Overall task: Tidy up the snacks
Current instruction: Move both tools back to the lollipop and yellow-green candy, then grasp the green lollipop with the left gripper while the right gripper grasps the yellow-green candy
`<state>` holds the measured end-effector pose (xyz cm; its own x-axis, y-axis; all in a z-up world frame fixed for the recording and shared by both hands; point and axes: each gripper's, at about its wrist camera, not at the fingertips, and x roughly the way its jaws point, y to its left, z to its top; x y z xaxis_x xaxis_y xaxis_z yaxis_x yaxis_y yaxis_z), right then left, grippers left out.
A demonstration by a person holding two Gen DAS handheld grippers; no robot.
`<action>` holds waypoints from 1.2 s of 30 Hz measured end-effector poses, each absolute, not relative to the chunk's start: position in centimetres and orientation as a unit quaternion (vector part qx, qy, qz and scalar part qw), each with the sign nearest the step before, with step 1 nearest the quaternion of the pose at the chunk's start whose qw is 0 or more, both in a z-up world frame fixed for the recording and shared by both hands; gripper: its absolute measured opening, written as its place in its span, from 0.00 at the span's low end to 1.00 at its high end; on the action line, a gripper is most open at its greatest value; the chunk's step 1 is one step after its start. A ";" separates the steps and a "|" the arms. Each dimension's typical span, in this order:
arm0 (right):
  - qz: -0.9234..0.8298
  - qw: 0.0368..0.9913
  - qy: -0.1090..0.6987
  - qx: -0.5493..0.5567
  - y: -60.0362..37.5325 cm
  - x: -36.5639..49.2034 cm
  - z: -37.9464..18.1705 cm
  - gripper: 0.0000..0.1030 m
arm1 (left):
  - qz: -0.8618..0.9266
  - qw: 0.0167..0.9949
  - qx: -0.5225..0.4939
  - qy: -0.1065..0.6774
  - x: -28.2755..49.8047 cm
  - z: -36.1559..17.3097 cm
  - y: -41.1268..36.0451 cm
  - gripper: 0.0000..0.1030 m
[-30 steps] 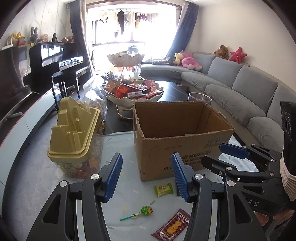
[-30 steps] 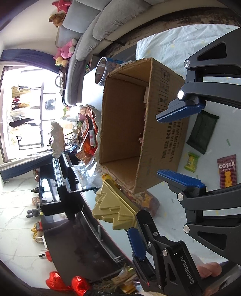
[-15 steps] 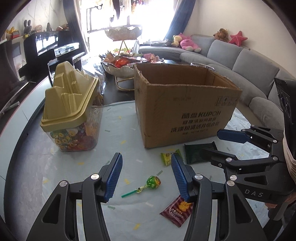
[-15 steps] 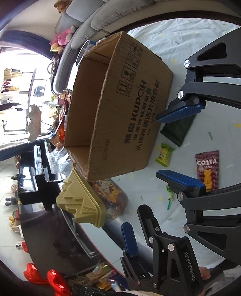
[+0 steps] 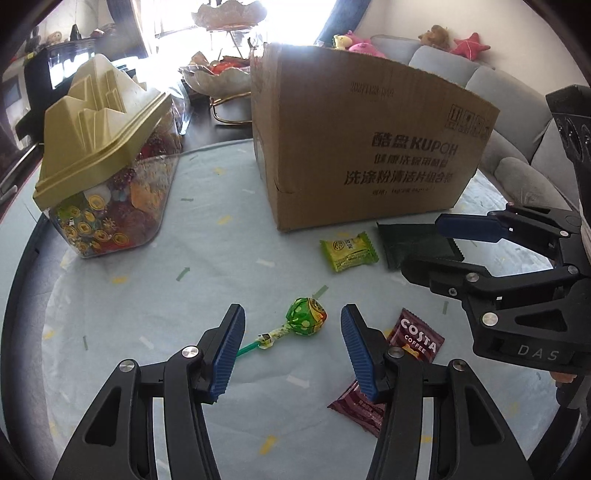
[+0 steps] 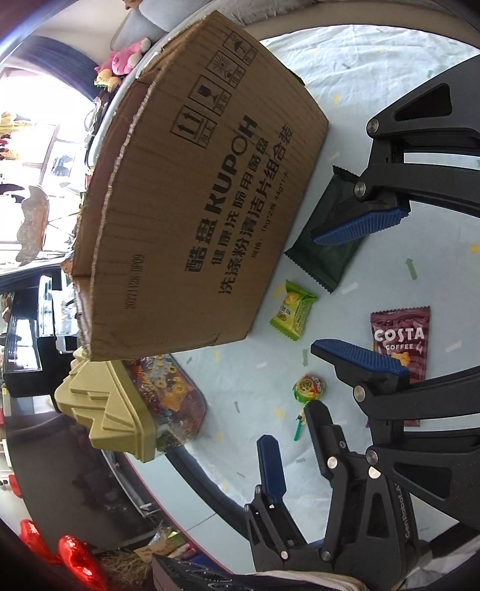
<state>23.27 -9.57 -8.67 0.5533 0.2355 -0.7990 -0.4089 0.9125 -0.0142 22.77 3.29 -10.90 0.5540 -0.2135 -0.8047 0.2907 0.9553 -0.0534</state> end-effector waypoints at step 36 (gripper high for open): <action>0.188 0.864 0.461 -0.068 -5.7 27.2 -12.1 0.53 | -0.100 0.897 -0.036 0.430 25.1 -11.3 7.0 0.24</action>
